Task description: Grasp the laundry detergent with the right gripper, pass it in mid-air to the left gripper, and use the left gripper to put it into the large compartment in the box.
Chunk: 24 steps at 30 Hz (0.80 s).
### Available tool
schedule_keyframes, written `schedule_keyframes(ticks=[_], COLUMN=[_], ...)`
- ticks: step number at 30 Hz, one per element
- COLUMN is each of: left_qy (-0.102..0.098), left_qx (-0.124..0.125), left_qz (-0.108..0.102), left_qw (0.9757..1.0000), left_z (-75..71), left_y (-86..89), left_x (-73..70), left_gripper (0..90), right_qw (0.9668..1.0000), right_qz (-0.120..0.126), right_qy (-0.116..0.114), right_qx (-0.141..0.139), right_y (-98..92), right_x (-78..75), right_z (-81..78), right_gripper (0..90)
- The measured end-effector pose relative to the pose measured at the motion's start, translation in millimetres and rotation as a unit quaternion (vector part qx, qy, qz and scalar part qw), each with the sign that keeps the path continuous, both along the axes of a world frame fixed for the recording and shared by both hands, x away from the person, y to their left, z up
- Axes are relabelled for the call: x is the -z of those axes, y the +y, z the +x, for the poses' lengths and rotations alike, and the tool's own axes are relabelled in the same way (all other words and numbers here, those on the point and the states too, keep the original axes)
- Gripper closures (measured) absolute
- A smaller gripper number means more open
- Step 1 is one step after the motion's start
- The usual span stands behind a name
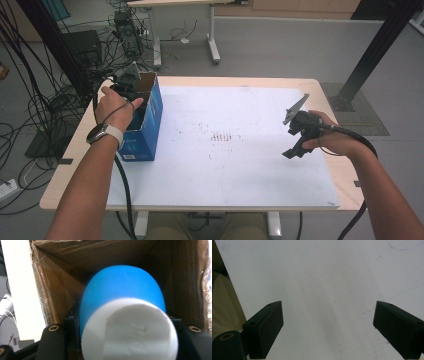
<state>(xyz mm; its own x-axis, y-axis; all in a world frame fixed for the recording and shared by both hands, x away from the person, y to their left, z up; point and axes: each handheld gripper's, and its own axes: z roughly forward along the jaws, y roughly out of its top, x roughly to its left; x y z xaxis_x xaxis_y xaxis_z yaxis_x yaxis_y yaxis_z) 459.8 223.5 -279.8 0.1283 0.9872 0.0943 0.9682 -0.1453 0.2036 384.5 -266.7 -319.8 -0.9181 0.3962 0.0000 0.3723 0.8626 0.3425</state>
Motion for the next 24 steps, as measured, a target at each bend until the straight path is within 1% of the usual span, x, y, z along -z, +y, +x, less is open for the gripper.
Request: schedule_keyframes(ticks=[24], left_qy=[-0.002], left_qx=[0.003], left_qz=[-0.002], left_qw=[1.0000], left_z=[-0.3], left_y=[1.3], left_x=[0.0], left_gripper=[37.2], right_qw=[1.0000], right_qz=[-0.004], right_qy=[0.000], right_qx=[0.001], right_y=[-0.7], right_x=[-0.8], right_z=[-0.4], right_gripper=[9.4])
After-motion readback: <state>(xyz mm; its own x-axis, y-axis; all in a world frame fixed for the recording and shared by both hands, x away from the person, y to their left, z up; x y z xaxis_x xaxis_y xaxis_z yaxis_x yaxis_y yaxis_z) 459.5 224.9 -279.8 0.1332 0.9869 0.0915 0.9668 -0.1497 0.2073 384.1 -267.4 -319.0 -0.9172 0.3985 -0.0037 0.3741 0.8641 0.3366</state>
